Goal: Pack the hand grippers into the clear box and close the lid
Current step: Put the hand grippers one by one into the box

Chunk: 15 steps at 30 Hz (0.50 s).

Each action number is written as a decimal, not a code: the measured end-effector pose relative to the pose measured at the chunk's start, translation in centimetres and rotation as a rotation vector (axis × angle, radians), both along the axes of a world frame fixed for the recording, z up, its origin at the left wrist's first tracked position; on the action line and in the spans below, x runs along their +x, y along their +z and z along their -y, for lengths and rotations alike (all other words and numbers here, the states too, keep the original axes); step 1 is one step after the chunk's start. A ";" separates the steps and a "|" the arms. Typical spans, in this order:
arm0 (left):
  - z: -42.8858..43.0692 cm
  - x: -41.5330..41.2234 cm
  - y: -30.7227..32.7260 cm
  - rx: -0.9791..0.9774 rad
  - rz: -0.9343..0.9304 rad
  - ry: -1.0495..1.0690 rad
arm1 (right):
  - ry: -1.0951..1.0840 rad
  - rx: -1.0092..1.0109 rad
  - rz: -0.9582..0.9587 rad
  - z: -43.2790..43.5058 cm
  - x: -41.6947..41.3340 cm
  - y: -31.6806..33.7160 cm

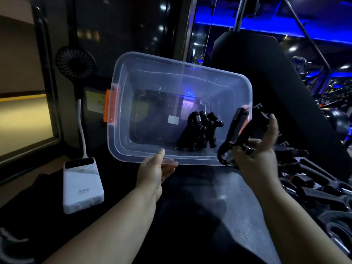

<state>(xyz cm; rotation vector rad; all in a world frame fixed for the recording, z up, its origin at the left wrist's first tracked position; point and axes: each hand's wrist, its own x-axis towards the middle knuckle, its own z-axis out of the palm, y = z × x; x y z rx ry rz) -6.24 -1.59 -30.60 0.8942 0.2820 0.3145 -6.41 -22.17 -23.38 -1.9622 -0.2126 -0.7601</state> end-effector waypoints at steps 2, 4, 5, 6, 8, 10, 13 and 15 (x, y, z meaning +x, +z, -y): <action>-0.1 0.1 0.0 -0.009 -0.005 0.008 | 0.050 -0.083 -0.050 -1.6 1.0 0.2; 0.0 0.2 0.0 -0.011 -0.006 0.011 | 0.066 -0.193 -0.102 -3.1 2.0 0.4; 0.0 0.2 0.0 -0.007 -0.003 0.010 | 0.064 -0.228 -0.135 -3.9 2.6 0.4; 0.1 0.2 0.0 -0.003 0.001 0.007 | 0.061 -0.255 -0.171 -4.5 3.1 0.4; 0.1 0.3 0.0 0.004 0.006 0.001 | 0.058 -0.304 -0.242 -5.6 4.2 0.3; 0.0 0.3 -0.1 -0.009 0.005 0.002 | 0.044 -0.357 -0.281 -6.6 5.2 0.1; 0.1 0.3 0.1 -0.024 -0.008 0.020 | 0.022 -0.427 -0.295 -7.8 6.9 -0.2; 0.1 0.3 0.2 -0.028 -0.016 0.032 | 0.025 -0.466 -0.297 -8.4 7.8 -0.4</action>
